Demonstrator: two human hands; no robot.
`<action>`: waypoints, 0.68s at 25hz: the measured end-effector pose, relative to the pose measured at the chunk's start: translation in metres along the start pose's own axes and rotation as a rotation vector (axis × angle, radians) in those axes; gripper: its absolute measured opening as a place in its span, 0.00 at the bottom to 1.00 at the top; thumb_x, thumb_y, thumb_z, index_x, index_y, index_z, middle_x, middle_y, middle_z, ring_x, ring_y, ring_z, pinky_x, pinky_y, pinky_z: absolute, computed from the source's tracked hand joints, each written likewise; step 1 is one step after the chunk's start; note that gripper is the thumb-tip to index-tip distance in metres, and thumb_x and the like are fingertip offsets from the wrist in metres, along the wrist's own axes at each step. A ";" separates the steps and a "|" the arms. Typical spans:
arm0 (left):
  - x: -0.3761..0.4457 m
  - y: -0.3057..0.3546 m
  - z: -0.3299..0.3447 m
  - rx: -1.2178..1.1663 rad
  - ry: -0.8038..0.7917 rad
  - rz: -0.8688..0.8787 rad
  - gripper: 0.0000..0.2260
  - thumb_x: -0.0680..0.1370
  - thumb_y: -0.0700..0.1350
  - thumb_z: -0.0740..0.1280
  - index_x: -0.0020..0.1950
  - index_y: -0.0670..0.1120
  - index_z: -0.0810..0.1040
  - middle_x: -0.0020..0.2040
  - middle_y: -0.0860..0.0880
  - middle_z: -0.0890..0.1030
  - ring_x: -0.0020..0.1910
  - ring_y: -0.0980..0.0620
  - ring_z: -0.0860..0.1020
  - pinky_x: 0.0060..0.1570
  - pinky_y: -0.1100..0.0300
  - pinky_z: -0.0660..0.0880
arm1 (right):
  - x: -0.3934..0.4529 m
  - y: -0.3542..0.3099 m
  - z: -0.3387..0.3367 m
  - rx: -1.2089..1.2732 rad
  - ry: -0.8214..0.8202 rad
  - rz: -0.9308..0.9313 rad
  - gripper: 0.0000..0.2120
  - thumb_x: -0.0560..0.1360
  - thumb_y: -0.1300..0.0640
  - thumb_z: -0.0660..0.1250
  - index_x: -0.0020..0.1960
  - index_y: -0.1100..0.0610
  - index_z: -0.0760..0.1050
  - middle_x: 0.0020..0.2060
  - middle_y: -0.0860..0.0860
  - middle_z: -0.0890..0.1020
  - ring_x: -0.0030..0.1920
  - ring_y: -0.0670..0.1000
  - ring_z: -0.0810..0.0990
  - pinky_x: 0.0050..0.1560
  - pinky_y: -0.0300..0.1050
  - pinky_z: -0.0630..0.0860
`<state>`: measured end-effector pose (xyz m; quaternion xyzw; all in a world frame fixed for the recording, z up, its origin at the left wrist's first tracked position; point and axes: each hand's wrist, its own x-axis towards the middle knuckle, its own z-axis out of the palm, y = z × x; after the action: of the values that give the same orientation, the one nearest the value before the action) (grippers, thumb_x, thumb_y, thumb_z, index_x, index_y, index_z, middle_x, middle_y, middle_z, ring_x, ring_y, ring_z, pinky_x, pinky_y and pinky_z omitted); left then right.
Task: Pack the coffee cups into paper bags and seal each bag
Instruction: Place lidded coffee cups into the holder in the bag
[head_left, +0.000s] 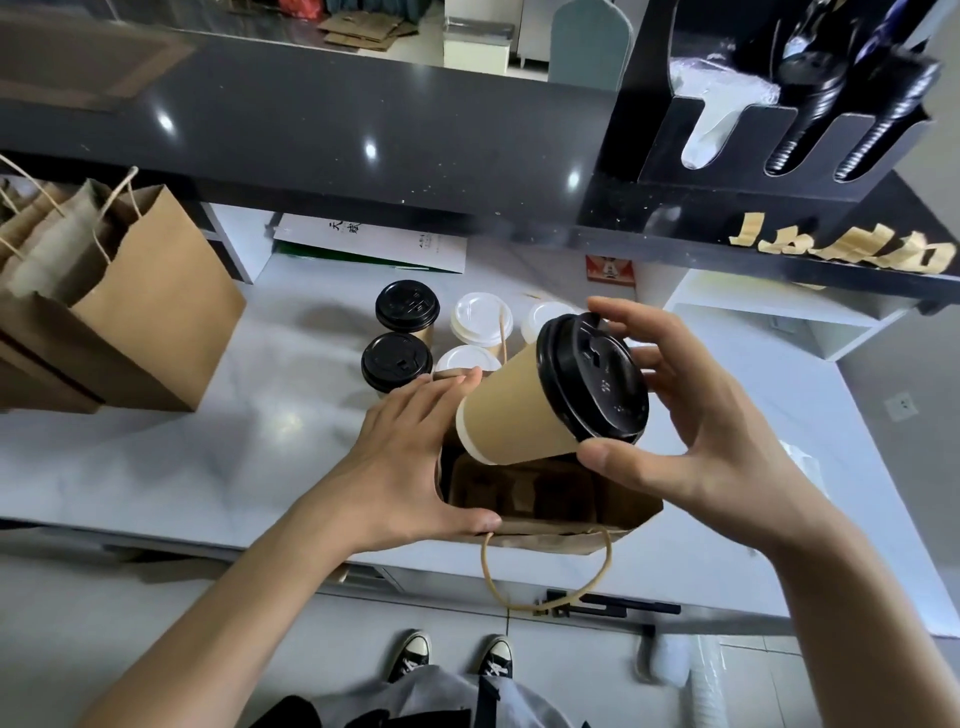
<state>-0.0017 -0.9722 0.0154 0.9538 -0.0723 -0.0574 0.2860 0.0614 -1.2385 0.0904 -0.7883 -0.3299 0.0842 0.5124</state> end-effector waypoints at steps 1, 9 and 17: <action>-0.001 -0.001 0.000 -0.017 0.007 0.004 0.56 0.63 0.71 0.74 0.81 0.63 0.45 0.78 0.69 0.48 0.79 0.63 0.42 0.78 0.58 0.46 | 0.000 -0.003 0.003 0.014 -0.005 -0.025 0.41 0.69 0.49 0.78 0.78 0.48 0.64 0.70 0.49 0.74 0.67 0.56 0.77 0.65 0.54 0.75; 0.002 -0.001 0.001 0.014 0.003 -0.020 0.59 0.61 0.74 0.71 0.83 0.60 0.43 0.81 0.62 0.51 0.80 0.57 0.45 0.79 0.55 0.48 | 0.010 0.000 0.021 -0.349 -0.179 0.034 0.39 0.67 0.44 0.78 0.73 0.37 0.65 0.65 0.36 0.70 0.66 0.43 0.74 0.63 0.36 0.74; 0.001 0.000 0.000 0.016 -0.011 -0.001 0.60 0.62 0.73 0.73 0.83 0.59 0.42 0.81 0.61 0.49 0.81 0.57 0.45 0.79 0.52 0.49 | 0.034 0.042 0.055 -0.616 -0.395 -0.011 0.42 0.68 0.40 0.76 0.76 0.37 0.59 0.69 0.40 0.70 0.66 0.44 0.73 0.64 0.39 0.72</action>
<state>-0.0006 -0.9724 0.0154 0.9557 -0.0739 -0.0623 0.2779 0.0797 -1.1877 0.0360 -0.8724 -0.4365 0.1290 0.1780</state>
